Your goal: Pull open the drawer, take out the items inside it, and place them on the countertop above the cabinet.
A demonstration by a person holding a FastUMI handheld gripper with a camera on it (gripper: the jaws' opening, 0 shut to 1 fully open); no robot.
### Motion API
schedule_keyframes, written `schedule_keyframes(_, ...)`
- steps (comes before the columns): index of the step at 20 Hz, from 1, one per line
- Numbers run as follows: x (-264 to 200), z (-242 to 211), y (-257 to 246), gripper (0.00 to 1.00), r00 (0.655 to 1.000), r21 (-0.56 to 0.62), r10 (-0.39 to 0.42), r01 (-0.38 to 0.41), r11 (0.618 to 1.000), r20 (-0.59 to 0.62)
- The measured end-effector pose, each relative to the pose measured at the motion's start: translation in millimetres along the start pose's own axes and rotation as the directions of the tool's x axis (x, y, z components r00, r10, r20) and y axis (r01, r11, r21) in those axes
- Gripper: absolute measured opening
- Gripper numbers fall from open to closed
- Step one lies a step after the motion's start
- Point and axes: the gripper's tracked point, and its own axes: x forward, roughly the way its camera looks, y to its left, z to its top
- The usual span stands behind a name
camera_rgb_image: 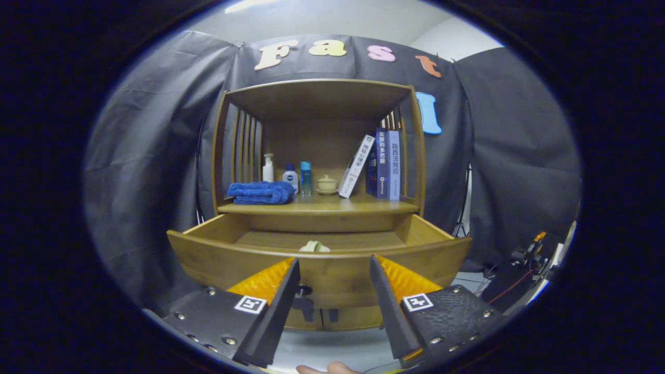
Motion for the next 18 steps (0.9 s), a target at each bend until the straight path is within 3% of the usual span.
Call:
schedule_keyframes(4,33,19,18,0.81,0.999,0.006,0.009,-0.008,1.0,-0.049)
schedule_keyframes(7,72,12,32,0.8,0.986,0.021,0.021,-0.017,1.0,-0.167)
schedule_keyframes(12,127,-34,43,0.81,0.899,0.087,0.007,0.035,0.996,-0.437)
schedule_keyframes(15,143,-43,39,0.8,0.859,0.029,-0.028,0.049,0.998,-0.51)
schedule_keyframes(18,150,-53,55,0.81,0.811,0.044,0.004,0.027,0.999,-0.586)
